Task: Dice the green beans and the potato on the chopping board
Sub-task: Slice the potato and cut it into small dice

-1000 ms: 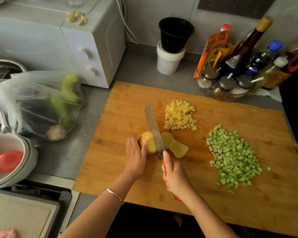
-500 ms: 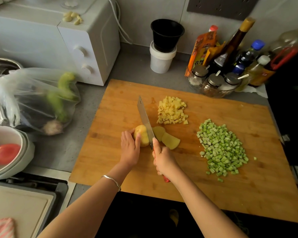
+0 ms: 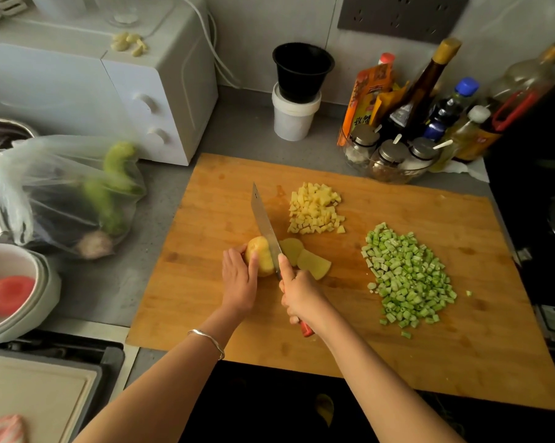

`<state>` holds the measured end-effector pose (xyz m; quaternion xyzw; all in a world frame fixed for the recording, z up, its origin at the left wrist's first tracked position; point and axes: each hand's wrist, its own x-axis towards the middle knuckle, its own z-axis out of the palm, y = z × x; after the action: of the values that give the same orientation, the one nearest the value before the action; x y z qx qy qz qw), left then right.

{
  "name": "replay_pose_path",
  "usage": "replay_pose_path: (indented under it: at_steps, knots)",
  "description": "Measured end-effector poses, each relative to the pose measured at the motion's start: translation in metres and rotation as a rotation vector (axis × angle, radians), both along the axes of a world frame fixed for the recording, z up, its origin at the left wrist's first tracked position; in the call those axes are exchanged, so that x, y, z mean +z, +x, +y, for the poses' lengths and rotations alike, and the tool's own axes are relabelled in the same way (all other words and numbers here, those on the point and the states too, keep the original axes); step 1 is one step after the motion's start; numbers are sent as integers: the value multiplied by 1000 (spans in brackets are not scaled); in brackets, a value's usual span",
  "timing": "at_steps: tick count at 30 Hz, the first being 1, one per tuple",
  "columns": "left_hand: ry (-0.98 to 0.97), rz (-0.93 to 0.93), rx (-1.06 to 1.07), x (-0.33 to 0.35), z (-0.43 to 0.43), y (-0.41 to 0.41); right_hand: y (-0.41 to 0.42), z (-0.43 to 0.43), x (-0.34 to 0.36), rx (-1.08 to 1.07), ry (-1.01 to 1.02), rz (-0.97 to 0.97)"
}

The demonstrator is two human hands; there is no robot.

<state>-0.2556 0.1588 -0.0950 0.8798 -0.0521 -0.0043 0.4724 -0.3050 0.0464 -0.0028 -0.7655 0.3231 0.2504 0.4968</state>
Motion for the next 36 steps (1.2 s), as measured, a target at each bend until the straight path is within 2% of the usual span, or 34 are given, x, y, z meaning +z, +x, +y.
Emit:
replay_pose_path:
  at_steps: [4,9,12,16,21,26,31,36]
  knots:
    - [8,-4,4,-2,0,0,-1,-1,-2,-11,8,-34]
    - [23,-4,-1,-1,0,0,-20,6,-25,-14,-83,-213]
    - [37,12,-2,0,0,1,-12,3,-18,7,-59,-173]
    - [30,-7,0,1,-1,1,17,-7,3,51,-3,-2]
    - [28,-10,1,1,-2,0,-13,4,-23,45,-107,-160]
    - [35,-6,16,0,0,2,20,-7,-6,90,-72,13]
    - [43,-7,13,2,-3,1,-17,4,-34,34,-141,-172]
    - [31,-1,12,1,-2,1,16,-5,-23,77,-168,-41]
